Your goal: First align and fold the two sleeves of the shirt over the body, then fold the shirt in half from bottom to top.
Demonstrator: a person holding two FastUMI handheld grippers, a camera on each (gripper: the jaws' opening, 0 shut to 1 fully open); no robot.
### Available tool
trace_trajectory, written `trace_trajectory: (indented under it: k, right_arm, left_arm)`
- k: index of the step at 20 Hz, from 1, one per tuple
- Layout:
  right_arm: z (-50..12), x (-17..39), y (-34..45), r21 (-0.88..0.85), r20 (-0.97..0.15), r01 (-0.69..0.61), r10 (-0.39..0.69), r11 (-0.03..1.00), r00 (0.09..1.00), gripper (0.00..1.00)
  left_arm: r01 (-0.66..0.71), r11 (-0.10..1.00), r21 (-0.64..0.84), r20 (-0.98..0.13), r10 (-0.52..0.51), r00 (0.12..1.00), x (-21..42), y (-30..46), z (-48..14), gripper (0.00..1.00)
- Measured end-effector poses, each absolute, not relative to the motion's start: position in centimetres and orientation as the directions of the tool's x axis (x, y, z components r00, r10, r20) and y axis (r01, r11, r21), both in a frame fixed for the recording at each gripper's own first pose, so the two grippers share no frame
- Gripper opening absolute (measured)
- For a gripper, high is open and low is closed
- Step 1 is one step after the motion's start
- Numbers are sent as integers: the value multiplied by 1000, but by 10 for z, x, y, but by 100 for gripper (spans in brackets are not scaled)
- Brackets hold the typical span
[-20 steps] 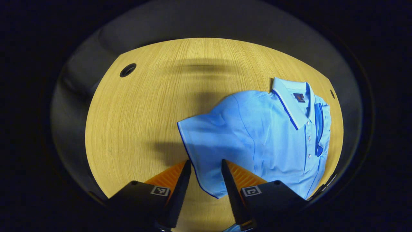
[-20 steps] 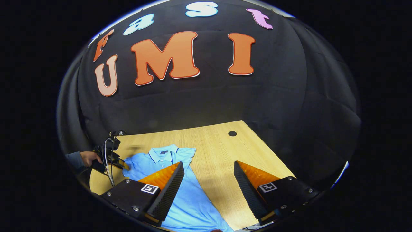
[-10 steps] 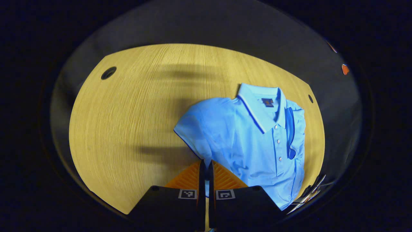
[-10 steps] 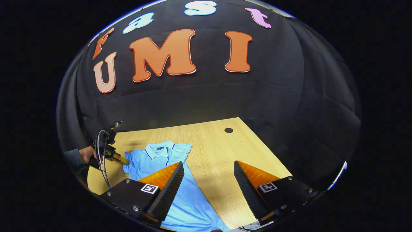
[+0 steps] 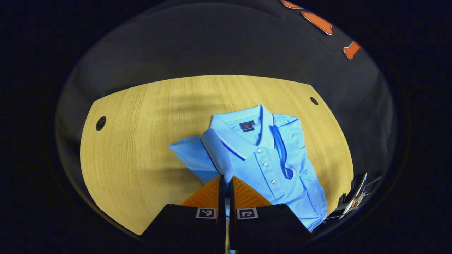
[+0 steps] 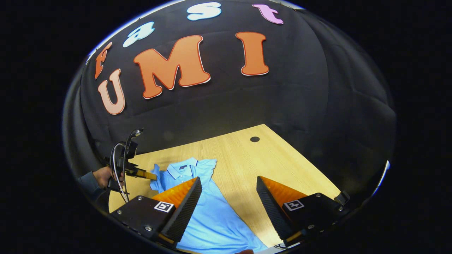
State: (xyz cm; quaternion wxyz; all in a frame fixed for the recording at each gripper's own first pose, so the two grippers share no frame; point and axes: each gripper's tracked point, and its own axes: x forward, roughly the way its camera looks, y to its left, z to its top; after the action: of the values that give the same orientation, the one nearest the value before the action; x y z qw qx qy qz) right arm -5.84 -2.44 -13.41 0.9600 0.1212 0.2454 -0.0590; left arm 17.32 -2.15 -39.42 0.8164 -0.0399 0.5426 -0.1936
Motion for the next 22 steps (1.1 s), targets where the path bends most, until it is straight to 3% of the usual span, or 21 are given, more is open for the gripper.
trace_trajectory:
  k: [6,8,12,13,22]
  right_arm:
    - [-147,-73,-15,207,-520,181,-49,962,853,97]
    - [-149,-72,-14,204,-528,181,-48,962,848,98]
    - [-156,-78,-15,242,-540,165,-9,956,841,97]
    - [-159,-80,-14,256,-544,153,11,955,839,98]
    - [-197,-108,-15,248,-600,17,139,969,788,98]
  left_arm:
    - [296,919,-261,-887,-349,301,175,-54,-409,7]
    - [300,903,-307,-884,-388,262,166,-66,-409,13]
    - [279,894,-352,-868,-423,261,142,-68,-400,88]
    - [269,898,-348,-869,-416,268,134,-64,-395,100]
    - [150,923,-355,-823,-384,419,53,-38,-346,99]
